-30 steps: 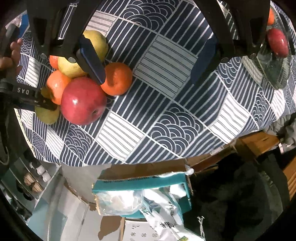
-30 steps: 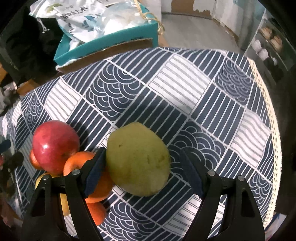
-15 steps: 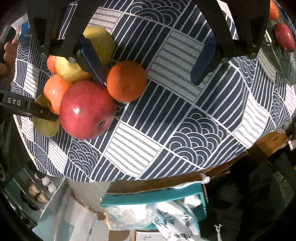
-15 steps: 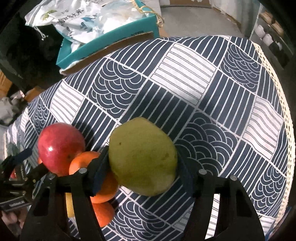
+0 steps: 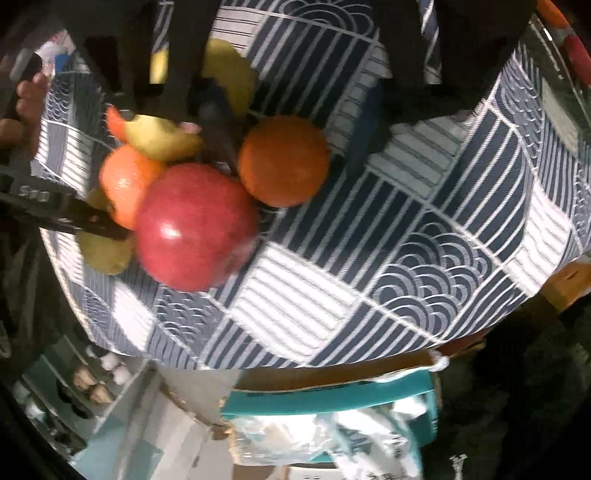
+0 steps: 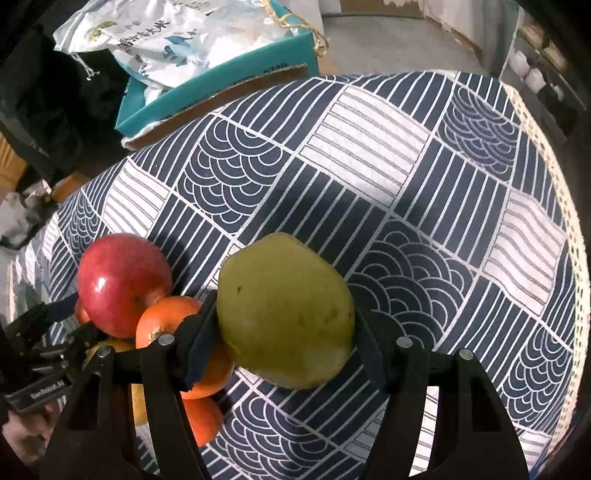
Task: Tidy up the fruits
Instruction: 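Lift the yellow pear with the right gripper while the left gripper grasps and lifts the orange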
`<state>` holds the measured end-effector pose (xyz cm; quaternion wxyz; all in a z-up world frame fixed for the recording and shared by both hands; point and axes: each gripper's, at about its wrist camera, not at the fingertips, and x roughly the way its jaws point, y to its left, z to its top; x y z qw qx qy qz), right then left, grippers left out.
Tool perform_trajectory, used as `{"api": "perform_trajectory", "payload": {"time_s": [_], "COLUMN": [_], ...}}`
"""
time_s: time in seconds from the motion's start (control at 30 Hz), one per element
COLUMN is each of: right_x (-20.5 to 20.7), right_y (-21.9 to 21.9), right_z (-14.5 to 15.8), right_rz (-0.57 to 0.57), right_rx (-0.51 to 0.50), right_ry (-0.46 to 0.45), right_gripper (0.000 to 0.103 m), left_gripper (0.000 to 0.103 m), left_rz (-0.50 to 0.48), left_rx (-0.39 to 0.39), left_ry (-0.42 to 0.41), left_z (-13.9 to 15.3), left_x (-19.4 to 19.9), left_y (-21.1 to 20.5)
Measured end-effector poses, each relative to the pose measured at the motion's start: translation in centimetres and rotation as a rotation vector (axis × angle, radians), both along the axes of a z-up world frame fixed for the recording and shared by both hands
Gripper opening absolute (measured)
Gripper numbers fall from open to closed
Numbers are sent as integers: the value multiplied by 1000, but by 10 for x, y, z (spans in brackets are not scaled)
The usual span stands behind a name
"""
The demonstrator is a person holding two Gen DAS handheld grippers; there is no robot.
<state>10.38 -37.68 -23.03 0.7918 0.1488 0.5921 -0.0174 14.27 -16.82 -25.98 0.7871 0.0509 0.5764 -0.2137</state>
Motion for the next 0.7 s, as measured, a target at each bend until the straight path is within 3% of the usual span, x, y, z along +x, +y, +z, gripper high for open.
{"api": "perform_trajectory", "payload": {"time_s": [0.13, 0.33, 0.7], "right_x": [-7, -14, -24], "right_y": [9, 19, 32], "right_z": [4, 18, 56], "right_rz": [25, 45, 49], "right_rx": [-92, -183, -221], "right_ry": [-38, -100, -192], "right_gripper": [67, 67, 67], "left_gripper": [45, 45, 44], "left_rz": [-22, -3, 40], "left_rx": [90, 71, 34], "left_ry": [-82, -98, -157], "left_z": [7, 18, 53], "left_x": [-8, -13, -25], "left_y": [-8, 2, 18]}}
